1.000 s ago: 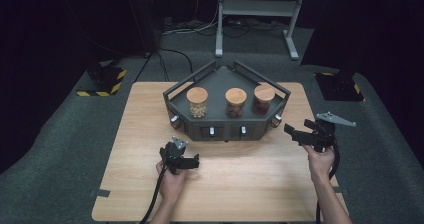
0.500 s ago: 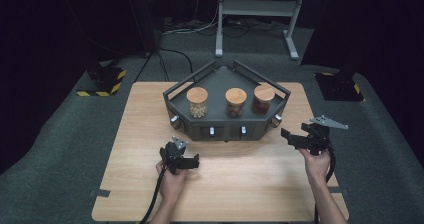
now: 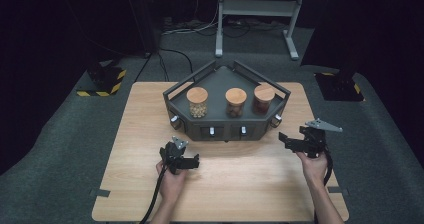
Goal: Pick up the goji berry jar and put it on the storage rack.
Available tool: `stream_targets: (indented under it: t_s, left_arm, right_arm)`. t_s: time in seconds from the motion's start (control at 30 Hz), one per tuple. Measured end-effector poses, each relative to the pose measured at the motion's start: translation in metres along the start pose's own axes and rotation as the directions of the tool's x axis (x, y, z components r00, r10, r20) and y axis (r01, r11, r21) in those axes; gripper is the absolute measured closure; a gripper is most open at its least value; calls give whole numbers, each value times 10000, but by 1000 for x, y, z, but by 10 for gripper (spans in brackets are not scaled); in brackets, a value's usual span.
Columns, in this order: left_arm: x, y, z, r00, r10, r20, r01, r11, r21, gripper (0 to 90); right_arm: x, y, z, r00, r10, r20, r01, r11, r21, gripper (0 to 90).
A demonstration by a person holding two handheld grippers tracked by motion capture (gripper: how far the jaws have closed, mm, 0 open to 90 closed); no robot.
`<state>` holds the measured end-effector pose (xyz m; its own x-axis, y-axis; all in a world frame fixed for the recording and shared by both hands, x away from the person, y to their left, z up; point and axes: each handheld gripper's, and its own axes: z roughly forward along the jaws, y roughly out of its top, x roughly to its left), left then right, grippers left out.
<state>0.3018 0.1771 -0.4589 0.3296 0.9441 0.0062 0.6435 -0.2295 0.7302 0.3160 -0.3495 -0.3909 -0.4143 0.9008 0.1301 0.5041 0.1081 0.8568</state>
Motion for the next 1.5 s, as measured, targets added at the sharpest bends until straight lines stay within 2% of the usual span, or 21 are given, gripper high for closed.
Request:
stream_targets:
  t_s: [0.83,1.0,1.5]
  left_arm:
    - [0,0,0,10000,6,-10,-6,10000,-1,25]
    - [0,0,0,10000,6,-13,-6,10000,0,25]
    - [0,0,0,10000,13,-18,-13,10000,3,25]
  right_arm:
    - [0,-14,11,9999,-8,118,1,9982,592,57]
    - [3,-15,13,9991,-333,272,310,9962,810,57]
    - [5,-22,21,9991,-324,274,289,9925,1191,54]
